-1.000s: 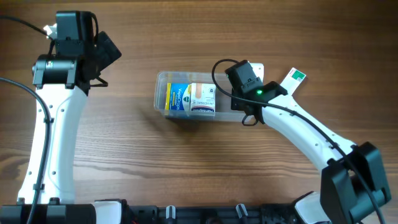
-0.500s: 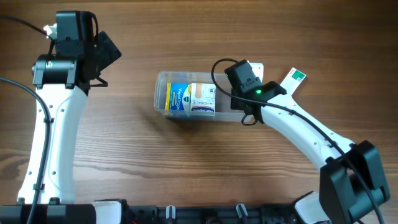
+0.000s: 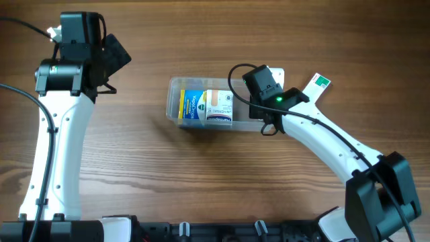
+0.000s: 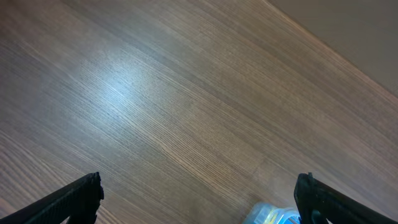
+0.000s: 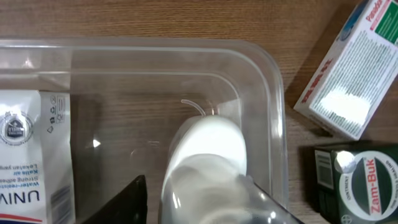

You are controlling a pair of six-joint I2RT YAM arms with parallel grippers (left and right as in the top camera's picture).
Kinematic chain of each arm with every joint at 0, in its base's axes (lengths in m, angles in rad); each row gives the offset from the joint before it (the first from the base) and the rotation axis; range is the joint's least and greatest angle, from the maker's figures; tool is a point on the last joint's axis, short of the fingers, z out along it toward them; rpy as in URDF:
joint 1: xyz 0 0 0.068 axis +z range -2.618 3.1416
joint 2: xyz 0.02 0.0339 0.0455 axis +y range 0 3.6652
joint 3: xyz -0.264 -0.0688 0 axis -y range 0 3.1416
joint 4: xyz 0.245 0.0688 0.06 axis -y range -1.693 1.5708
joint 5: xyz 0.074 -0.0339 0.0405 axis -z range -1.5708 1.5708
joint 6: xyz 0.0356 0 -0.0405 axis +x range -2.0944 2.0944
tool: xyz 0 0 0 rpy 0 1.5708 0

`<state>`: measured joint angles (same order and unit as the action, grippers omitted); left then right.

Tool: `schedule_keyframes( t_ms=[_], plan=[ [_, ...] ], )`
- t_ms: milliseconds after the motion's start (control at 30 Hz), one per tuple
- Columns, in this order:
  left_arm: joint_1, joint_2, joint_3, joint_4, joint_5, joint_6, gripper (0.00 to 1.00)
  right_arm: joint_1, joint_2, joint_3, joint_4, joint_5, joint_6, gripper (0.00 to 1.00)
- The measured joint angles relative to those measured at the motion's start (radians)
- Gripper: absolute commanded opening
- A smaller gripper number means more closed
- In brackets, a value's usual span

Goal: Pack container
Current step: 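Lower the bottle into the container, open and withdraw the right gripper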

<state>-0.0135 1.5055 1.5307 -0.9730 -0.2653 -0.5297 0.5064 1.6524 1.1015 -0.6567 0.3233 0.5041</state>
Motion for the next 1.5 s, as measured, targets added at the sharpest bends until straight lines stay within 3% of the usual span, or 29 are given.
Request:
schedule_keyframes(
  t_ms=[600, 1500],
  plan=[
    [0.000, 0.000, 0.000, 0.000, 0.000, 0.000, 1.00, 0.002, 0.000, 0.000, 0.000, 0.026, -0.124, 0.47],
    [0.000, 0.000, 0.000, 0.000, 0.000, 0.000, 1.00, 0.002, -0.021, 0.000, 0.011, 0.010, -0.149, 0.50]
  ],
)
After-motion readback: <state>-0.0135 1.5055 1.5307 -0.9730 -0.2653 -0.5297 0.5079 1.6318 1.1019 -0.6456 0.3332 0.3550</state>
